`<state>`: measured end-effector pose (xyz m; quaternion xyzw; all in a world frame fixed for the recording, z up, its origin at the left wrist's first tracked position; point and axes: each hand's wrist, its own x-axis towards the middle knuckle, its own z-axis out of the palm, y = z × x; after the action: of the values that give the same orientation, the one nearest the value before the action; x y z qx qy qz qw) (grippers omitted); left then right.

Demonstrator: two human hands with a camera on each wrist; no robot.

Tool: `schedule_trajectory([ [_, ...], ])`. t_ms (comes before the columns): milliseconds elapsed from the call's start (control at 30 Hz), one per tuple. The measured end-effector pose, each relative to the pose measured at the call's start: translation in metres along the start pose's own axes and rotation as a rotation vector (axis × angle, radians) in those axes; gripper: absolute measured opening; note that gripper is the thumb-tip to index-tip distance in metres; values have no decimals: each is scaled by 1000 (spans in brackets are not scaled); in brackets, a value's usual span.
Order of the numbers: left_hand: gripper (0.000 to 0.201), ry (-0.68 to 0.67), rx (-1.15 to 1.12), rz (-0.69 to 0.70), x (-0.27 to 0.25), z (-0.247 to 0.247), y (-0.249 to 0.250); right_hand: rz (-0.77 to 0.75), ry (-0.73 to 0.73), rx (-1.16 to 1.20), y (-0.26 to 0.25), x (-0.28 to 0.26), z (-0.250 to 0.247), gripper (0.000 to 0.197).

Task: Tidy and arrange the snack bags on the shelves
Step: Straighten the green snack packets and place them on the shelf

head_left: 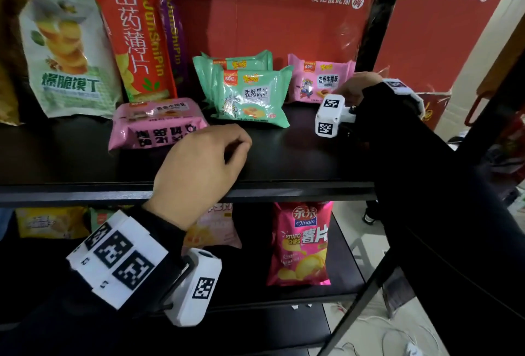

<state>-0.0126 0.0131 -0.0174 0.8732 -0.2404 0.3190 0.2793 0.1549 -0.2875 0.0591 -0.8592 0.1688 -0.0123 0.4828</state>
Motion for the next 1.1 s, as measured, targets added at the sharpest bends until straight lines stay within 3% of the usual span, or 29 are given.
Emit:
schedule_trajectory([
  [167, 10, -25, 30, -21, 0, 0, 1, -133, 13, 305, 16, 7, -1, 22],
  [333, 12, -28, 23, -47, -1, 0, 1, -75, 80, 211, 9, 6, 3, 14],
  [467, 12, -24, 12, -60, -1, 1, 1, -32, 92, 95, 4, -1, 7, 27],
  [600, 12, -29, 0, -69, -1, -1, 2, -188, 174, 371, 0, -28, 2, 17],
  [700, 13, -15, -14, -76, 0, -2, 1, -362, 292, 387, -30, -74, 9, 23],
  [733, 13, -4, -26, -71, -1, -2, 1, -428, 237, 408, -40, -92, 17, 24],
  [800, 14, 35, -53, -55, -5, -7, 0, -510, -31, 460, -54, -124, 43, 25],
  [900, 14, 105, -53, -63, -18, -19, -8, -401, -399, 298, -69, -158, 97, 14],
  [1000, 14, 144, 42, -108, -34, -31, -24, -335, -478, -26, -79, -167, 143, 22],
  [1100, 14, 173, 91, -120, -47, -38, -35, -362, -383, -224, -87, -164, 169, 36],
])
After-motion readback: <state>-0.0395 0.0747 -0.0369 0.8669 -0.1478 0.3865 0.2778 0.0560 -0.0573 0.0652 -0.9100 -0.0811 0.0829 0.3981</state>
